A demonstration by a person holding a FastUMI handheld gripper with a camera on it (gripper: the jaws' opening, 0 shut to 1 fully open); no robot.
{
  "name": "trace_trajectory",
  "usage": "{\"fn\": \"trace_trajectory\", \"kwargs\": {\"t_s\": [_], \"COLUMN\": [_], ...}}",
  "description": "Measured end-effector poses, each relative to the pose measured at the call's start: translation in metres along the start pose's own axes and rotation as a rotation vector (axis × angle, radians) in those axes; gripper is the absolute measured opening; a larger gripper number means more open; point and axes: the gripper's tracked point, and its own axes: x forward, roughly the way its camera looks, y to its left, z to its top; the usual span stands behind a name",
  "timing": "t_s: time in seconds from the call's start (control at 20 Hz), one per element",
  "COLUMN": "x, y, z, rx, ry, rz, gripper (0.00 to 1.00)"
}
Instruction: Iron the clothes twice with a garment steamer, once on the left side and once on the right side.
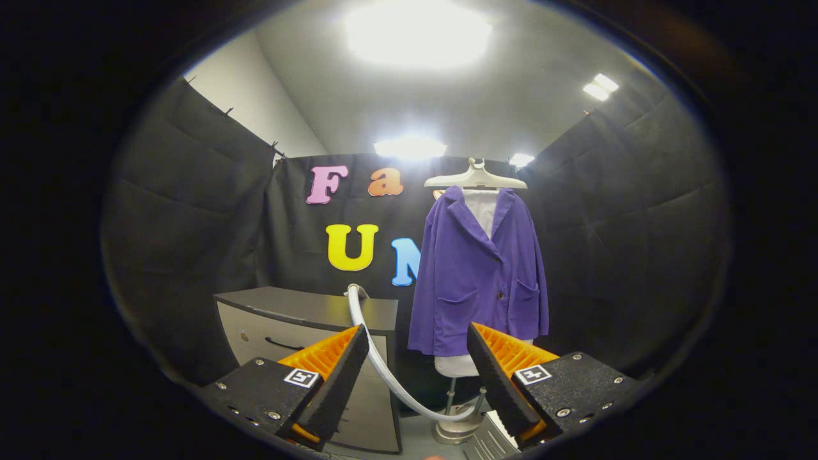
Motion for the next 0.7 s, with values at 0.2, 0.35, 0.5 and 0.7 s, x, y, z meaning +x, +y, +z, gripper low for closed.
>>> {"fn": "trace_trajectory", "kwargs": {"t_s": [0.2, 0.35, 0.5, 0.7], "x": [0.003, 0.008, 0.012, 0.024], "y": [0.002, 0.004, 0.008, 0.018], "z": [0.002, 0.009, 0.022, 0.042], "rx": [0.009, 0.013, 0.031, 0.066], "ry": [-0.001, -0.01, -0.025, -0.021], "rz": [0.001, 0.001, 0.009, 0.048], "gripper": [0.95, 0.95, 0.95, 0.95]}}
